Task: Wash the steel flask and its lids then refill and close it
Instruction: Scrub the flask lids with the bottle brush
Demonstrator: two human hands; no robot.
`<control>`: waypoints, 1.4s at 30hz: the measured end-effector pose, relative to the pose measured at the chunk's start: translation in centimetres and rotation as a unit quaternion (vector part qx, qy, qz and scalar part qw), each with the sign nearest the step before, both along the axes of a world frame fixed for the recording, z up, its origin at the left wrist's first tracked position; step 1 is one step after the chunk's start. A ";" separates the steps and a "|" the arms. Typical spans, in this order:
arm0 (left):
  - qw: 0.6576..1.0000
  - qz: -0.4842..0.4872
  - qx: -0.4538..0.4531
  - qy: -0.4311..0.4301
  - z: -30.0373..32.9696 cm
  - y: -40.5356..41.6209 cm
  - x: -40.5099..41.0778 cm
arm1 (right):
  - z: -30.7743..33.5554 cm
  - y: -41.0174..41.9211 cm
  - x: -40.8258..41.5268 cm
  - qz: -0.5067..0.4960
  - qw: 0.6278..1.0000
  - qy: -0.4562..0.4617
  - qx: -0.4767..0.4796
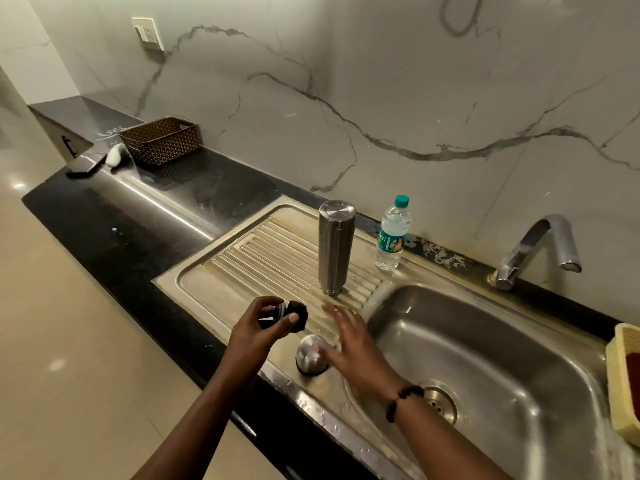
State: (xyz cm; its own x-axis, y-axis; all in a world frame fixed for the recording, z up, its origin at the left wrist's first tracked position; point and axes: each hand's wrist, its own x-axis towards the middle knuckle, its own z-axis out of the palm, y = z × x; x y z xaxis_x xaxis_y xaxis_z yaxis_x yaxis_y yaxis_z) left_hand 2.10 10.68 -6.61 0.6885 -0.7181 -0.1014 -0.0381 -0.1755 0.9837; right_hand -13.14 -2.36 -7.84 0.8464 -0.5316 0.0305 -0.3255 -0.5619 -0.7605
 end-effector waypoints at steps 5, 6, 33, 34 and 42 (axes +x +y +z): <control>0.986 -0.039 -0.084 0.137 2.1 -2.3 -2.6 | 4.8 -1.3 -2.1 -0.094 0.976 -0.138 0.142; 0.980 -0.052 -0.101 0.164 2.4 -2.8 -3.3 | 5.5 -1.4 -2.7 -0.093 0.972 -0.148 0.155; 0.924 -0.359 -0.121 0.041 5.7 -11.4 -13.0 | 13.5 -5.1 -16.1 -0.107 0.986 -0.096 -0.080; 0.924 -0.360 -0.121 0.042 5.7 -11.4 -13.1 | 13.6 -5.3 -16.2 -0.104 0.987 -0.087 -0.083; 0.920 -0.358 -0.148 0.067 6.2 -11.5 -14.0 | 14.6 -5.5 -16.6 -0.061 0.982 -0.053 -0.173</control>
